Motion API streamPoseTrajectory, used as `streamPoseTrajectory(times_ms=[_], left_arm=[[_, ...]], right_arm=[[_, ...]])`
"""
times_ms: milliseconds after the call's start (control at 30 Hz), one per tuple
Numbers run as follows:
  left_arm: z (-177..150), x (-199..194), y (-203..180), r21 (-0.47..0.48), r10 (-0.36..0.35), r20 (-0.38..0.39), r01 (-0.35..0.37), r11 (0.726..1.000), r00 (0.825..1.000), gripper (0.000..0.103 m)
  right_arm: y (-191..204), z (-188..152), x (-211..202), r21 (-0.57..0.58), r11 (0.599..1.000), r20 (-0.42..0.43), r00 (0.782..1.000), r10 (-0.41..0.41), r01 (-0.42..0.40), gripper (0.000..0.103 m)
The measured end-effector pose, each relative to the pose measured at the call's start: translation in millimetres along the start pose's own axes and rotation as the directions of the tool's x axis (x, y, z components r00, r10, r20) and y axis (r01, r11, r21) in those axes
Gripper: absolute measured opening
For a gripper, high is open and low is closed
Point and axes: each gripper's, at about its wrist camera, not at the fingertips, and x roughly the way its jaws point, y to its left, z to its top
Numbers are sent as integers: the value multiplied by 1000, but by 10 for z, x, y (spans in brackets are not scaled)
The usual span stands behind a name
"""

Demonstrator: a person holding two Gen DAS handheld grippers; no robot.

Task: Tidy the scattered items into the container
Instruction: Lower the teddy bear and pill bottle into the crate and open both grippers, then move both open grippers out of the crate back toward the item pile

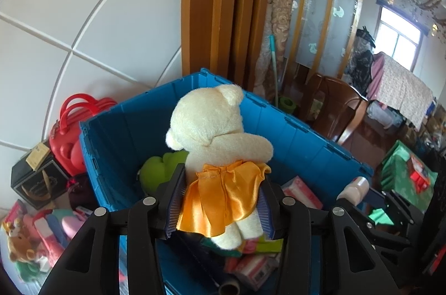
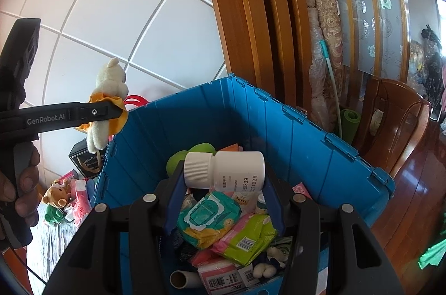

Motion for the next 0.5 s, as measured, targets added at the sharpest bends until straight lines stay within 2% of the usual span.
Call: streamPoseTrajectory(times_ms=[33, 67, 100, 133, 300, 500], left_arm=[[6, 11, 3, -7, -6, -4, 6, 1000, 1000, 64], [11, 27, 10, -19, -24, -14, 23, 1000, 1000, 87], [11, 29, 28, -36, -35, -13, 34, 999, 999, 95], [12, 21, 42, -47, -26, -6, 25, 999, 1000, 102], [-27, 19, 24, -10, 50, -13, -51, 999, 999, 102], [-90, -83, 72, 3, 92, 4, -92, 996, 996, 102]], right_arm=[[6, -4, 28, -9, 1000, -14, 1000, -13, 12, 55], [9, -8, 40, -13, 1000, -16, 1000, -25, 25, 73], [16, -19, 29, -11, 999, -5, 999, -32, 32, 91], [13, -18, 16, -9, 999, 2, 999, -35, 36, 95], [22, -17, 3, -17, 1000, -3, 1000, -26, 26, 97], [108, 9, -24, -38, 999, -4, 1000, -12, 12, 97]])
